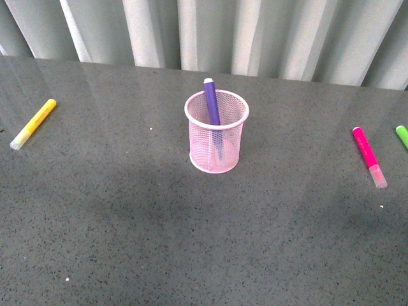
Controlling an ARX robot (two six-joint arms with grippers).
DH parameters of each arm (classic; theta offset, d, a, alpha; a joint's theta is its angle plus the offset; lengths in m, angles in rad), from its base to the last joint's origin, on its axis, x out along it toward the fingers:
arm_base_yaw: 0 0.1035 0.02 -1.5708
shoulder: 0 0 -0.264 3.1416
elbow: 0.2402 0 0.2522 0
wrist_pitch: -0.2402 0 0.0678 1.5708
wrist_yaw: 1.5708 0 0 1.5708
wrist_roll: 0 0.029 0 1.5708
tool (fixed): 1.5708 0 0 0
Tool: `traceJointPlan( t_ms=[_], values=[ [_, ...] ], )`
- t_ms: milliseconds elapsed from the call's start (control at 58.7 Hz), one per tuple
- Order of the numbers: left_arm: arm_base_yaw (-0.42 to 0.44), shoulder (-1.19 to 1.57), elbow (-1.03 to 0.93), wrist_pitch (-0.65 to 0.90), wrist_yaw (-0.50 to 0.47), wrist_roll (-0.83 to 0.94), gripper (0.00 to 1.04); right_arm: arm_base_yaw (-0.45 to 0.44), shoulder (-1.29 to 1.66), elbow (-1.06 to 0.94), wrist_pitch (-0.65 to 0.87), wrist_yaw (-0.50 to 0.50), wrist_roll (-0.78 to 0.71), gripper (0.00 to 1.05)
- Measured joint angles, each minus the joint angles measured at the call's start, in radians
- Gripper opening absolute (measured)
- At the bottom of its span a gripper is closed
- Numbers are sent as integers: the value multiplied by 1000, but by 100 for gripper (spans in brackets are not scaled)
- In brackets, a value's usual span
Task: Insert purple and pink pens into pink cup
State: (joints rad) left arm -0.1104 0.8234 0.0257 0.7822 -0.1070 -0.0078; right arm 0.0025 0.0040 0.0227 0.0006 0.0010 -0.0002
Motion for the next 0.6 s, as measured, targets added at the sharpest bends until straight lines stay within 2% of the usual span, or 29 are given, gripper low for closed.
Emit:
traceJointPlan(
  t_ms=[68,153,272,596],
  values=[
    [17,-58,-7,-48,18,0,4,0,0,0,0,0,0,98],
    [80,-122,-14,-105,100,1,4,0,0,0,0,0,0,98],
    [108,-211,-17,-183,101,0,4,0,0,0,0,0,0,98],
    [108,-397,-18,-356,105,0,4,0,0,0,0,0,0,98]
  ],
)
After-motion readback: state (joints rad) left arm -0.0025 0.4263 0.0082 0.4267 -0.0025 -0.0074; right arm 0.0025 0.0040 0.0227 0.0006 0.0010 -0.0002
